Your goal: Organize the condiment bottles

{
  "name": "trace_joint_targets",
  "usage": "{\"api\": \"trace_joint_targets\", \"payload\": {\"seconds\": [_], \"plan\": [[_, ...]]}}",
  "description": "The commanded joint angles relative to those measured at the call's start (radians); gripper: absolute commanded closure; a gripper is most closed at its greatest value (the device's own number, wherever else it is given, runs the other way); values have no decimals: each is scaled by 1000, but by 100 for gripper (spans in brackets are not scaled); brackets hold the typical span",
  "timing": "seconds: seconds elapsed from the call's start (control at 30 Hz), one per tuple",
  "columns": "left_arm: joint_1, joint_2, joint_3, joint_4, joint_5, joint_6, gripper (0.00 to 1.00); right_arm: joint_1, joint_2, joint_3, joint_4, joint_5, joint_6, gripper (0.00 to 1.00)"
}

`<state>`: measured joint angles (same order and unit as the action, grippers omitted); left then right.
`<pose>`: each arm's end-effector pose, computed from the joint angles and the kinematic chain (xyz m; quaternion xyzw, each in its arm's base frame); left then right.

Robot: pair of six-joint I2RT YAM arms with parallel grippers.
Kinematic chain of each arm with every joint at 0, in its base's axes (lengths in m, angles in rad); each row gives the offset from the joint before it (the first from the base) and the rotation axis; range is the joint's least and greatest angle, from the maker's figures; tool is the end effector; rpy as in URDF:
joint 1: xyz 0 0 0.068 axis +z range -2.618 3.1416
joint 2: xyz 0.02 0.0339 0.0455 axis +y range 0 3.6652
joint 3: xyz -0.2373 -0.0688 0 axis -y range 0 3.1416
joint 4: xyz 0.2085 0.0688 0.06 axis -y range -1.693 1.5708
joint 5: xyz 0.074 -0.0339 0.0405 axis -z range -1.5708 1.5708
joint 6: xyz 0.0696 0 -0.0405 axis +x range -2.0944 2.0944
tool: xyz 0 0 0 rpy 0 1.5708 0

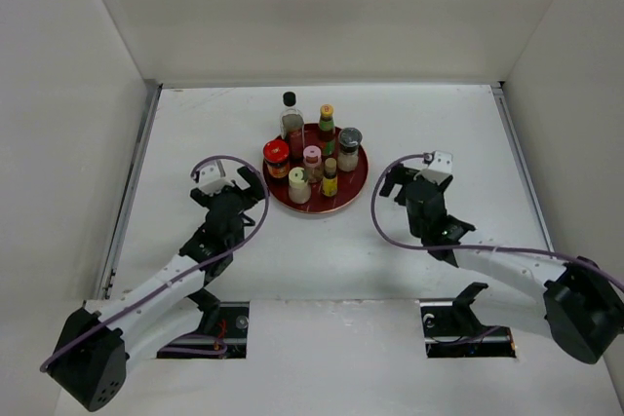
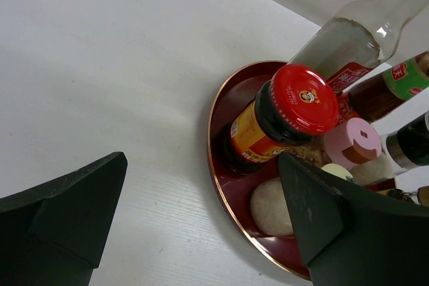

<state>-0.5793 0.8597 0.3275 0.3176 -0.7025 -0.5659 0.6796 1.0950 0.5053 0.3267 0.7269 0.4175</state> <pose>0.1915 -0.0715 0.2121 -0.2109 0.7326 -0.0939 0.6402 0.2155 0.1146 0.2256 0.1174 0.7638 0.0557 0.6323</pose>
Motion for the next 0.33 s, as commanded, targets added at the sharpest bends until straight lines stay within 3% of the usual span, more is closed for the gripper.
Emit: {"api": "trace_joint_targets", "payload": {"seconds": [0.0,0.3], "plan": [[-3,-62,32,-28,6,-8,0,-21,23,-51,12,-75,142,0],[-24,-129,-4,-97,-20,-17,0,-12,124,-24,51,-149,147,0]]}}
